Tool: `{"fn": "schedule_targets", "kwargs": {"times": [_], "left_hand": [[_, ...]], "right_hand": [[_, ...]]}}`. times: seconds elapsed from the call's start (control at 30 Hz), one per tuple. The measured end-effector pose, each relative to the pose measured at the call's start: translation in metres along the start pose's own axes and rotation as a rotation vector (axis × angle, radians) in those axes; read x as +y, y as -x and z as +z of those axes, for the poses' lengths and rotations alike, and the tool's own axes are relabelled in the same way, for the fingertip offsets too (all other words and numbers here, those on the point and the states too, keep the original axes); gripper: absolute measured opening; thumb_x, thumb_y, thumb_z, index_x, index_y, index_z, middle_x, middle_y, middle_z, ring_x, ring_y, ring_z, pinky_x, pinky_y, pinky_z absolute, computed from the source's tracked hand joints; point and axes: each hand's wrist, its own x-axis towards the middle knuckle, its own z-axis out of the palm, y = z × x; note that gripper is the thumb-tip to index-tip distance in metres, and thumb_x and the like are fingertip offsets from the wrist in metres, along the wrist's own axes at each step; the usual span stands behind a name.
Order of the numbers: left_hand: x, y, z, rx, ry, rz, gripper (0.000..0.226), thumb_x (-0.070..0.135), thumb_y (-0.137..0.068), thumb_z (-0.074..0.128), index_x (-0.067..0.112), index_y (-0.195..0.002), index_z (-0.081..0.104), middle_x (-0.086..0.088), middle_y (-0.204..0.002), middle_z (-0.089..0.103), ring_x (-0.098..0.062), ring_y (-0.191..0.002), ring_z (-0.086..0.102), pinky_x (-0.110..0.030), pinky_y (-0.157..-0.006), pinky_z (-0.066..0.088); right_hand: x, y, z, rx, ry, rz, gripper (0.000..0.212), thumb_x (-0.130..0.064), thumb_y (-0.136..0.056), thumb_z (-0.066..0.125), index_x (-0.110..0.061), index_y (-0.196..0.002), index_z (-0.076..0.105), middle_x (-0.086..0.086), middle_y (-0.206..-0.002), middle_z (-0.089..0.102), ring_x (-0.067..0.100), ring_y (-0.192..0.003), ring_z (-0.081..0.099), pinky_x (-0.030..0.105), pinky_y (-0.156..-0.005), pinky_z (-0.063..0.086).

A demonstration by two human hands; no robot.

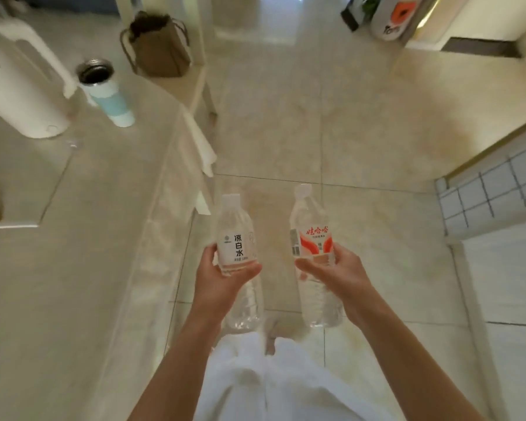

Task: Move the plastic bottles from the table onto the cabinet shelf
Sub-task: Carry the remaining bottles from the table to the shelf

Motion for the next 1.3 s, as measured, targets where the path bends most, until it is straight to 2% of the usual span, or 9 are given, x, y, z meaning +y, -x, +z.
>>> {"fn": "schedule_targets", "kwargs": {"times": [0.17, 0.3, 0.43, 0.53, 0.7, 0.8, 0.97, 1.07, 1.3], "left_hand": [[0.012, -0.009, 0.082, -0.174, -0.12, 0.002, 0.054, 0.01, -0.065, 0.087, 0.022, -0.107, 0.056, 0.003, -0.091, 0.073, 0.001, -0.069, 0.071, -0.016, -0.059, 0.052], [0.021, -0.018, 0.14, -0.345, -0.256, -0.021, 0.055, 0.012, -0.063, 0.088, 0.025, -0.106, 0.056, 0.0, -0.094, 0.073, -0.007, -0.078, 0.072, -0.022, -0.065, 0.054], [0.034, -0.028, 0.195, -0.517, -0.384, -0.011, 0.052, 0.014, -0.063, 0.089, 0.032, -0.099, 0.056, 0.002, -0.092, 0.073, -0.004, -0.075, 0.072, -0.015, -0.059, 0.052], [0.045, -0.04, 0.231, -0.632, -0.463, 0.012, 0.053, 0.012, -0.063, 0.088, 0.025, -0.104, 0.058, 0.0, -0.091, 0.074, -0.003, -0.071, 0.072, -0.013, -0.056, 0.053], [0.059, -0.059, 0.291, -0.822, -0.593, 0.033, 0.057, 0.012, -0.064, 0.088, 0.02, -0.11, 0.056, -0.003, -0.092, 0.074, -0.007, -0.074, 0.073, -0.017, -0.06, 0.054], [0.057, -0.06, 0.326, -0.906, -0.655, 0.051, 0.056, 0.011, -0.063, 0.089, 0.02, -0.107, 0.057, -0.005, -0.093, 0.075, -0.013, -0.076, 0.074, -0.022, -0.061, 0.056], [0.043, -0.038, 0.381, -1.047, -0.78, 0.067, 0.053, 0.014, -0.061, 0.09, 0.026, -0.1, 0.056, 0.0, -0.088, 0.074, -0.011, -0.074, 0.073, -0.025, -0.063, 0.057], [0.035, -0.016, 0.408, -1.138, -0.846, 0.077, 0.059, 0.018, -0.059, 0.091, 0.023, -0.107, 0.056, 0.001, -0.088, 0.074, -0.01, -0.073, 0.073, -0.024, -0.062, 0.054], [0.0, 0.055, 0.482, -1.262, -0.879, 0.091, 0.066, 0.022, -0.057, 0.092, 0.024, -0.114, 0.058, 0.004, -0.087, 0.075, -0.008, -0.077, 0.073, -0.023, -0.067, 0.052]], "right_hand": [[0.017, 0.001, -0.075, 0.173, -0.107, 0.027, 0.042, -0.022, -0.07, 0.082, -0.021, -0.106, 0.062, 0.001, -0.097, 0.072, 0.016, -0.085, 0.071, 0.026, -0.066, 0.052], [0.032, 0.004, -0.117, 0.335, -0.198, 0.057, 0.049, -0.027, -0.067, 0.084, -0.022, -0.11, 0.061, -0.003, -0.098, 0.071, 0.013, -0.086, 0.069, 0.025, -0.067, 0.051], [0.042, 0.004, -0.149, 0.472, -0.285, 0.095, 0.049, -0.032, -0.066, 0.083, -0.022, -0.109, 0.062, -0.005, -0.097, 0.071, 0.012, -0.088, 0.068, 0.025, -0.068, 0.049], [0.044, 0.003, -0.167, 0.59, -0.35, 0.114, 0.05, -0.031, -0.064, 0.085, -0.021, -0.108, 0.062, -0.005, -0.098, 0.071, 0.011, -0.087, 0.068, 0.022, -0.066, 0.049], [0.049, 0.002, -0.193, 0.748, -0.426, 0.176, 0.057, -0.035, -0.06, 0.086, -0.022, -0.11, 0.063, -0.005, -0.101, 0.071, 0.016, -0.093, 0.069, 0.037, -0.085, 0.055], [0.054, 0.006, -0.206, 0.845, -0.497, 0.215, 0.054, -0.032, -0.062, 0.086, -0.022, -0.11, 0.063, -0.006, -0.101, 0.071, 0.015, -0.093, 0.068, 0.035, -0.086, 0.053], [0.073, 0.027, -0.225, 1.008, -0.616, 0.263, 0.054, -0.033, -0.061, 0.086, -0.024, -0.109, 0.063, -0.008, -0.1, 0.071, 0.013, -0.092, 0.068, 0.034, -0.083, 0.053], [0.088, 0.041, -0.24, 1.07, -0.693, 0.272, 0.051, -0.031, -0.062, 0.086, -0.023, -0.108, 0.064, -0.007, -0.098, 0.072, 0.012, -0.089, 0.068, 0.028, -0.073, 0.052], [0.133, 0.078, -0.305, 1.164, -0.763, 0.287, 0.053, -0.029, -0.063, 0.087, -0.022, -0.11, 0.063, -0.007, -0.098, 0.071, 0.01, -0.088, 0.068, 0.028, -0.071, 0.052]]}}
